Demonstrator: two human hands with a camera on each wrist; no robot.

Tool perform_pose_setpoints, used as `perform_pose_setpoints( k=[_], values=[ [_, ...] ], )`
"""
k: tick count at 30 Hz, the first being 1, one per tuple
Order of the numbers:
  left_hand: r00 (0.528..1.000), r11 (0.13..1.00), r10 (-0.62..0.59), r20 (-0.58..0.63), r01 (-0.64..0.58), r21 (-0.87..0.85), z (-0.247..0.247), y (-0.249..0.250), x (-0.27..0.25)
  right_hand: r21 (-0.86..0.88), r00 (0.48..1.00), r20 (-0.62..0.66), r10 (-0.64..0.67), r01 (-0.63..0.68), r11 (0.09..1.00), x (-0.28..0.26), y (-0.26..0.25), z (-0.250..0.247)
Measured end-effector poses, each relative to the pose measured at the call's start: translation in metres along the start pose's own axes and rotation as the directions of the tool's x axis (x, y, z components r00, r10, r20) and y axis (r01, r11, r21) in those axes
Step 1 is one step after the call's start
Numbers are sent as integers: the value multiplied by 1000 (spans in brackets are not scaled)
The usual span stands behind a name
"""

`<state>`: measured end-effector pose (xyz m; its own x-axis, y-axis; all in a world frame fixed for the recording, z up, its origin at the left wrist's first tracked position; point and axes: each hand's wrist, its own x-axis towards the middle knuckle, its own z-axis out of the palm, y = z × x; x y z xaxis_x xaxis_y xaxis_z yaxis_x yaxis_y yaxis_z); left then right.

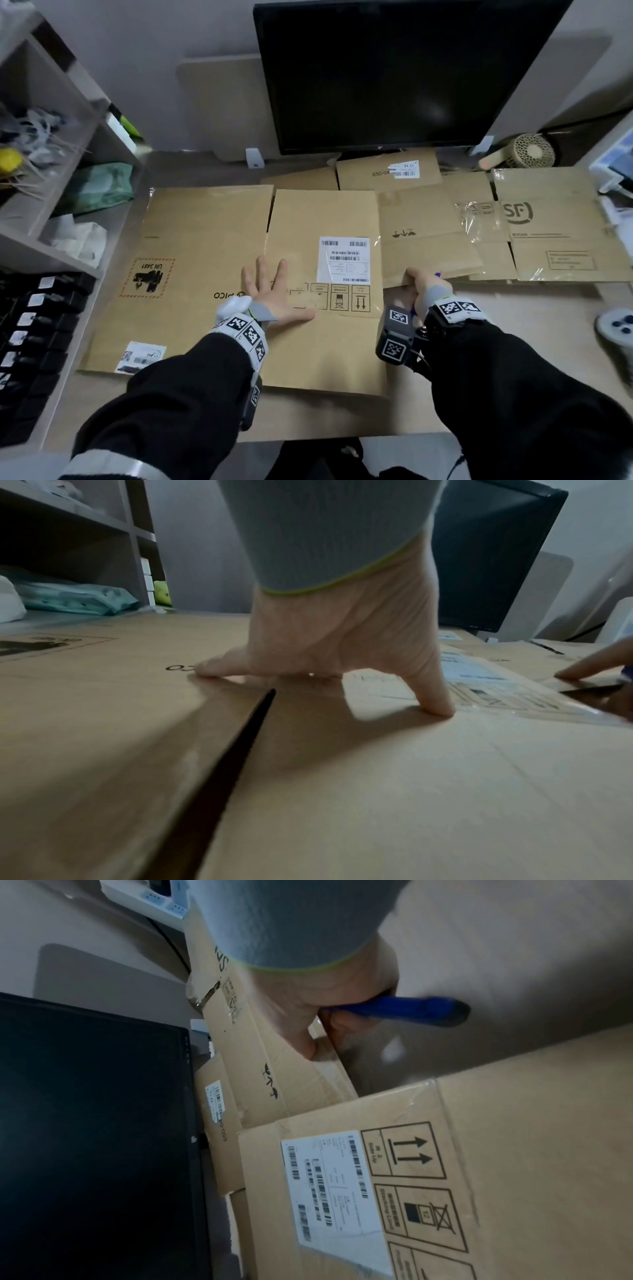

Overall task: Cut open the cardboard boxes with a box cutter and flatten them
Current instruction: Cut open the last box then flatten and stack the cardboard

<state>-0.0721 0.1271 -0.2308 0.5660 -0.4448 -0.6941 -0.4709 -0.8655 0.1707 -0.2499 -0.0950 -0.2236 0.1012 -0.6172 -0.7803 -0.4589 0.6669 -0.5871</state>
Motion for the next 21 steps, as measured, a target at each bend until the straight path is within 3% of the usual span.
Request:
perform_pose_setpoints(
  k=[7, 10, 14, 16, 18, 21],
  values=[
    [997, 1000, 10, -76, -8, 31, -32, -17, 5, 87, 952, -249, -179, 206, 975, -12, -37, 0],
    [994, 998, -19, -107, 26, 56, -49, -36, 15, 5, 892, -338, -301, 322, 947, -21, -66, -20],
    [991, 998, -13, -135, 22, 65, -56, -40, 27, -69, 841, -415, -347, 351, 934, -32, -83, -56],
    [993, 999, -13, -114, 16, 29, -57, -34, 27, -117, 786, -481, -389, 383, 916, -45, -86, -72],
    [995, 999, -32, -99, 34, 13, -58, -30, 25, -201, 693, -541, -476, 443, 873, -60, -94, -88],
    [988, 990, -99, -121, 110, 90, -54, -31, 24, -272, 577, -591, -565, 516, 812, -91, -121, -111]
  ],
)
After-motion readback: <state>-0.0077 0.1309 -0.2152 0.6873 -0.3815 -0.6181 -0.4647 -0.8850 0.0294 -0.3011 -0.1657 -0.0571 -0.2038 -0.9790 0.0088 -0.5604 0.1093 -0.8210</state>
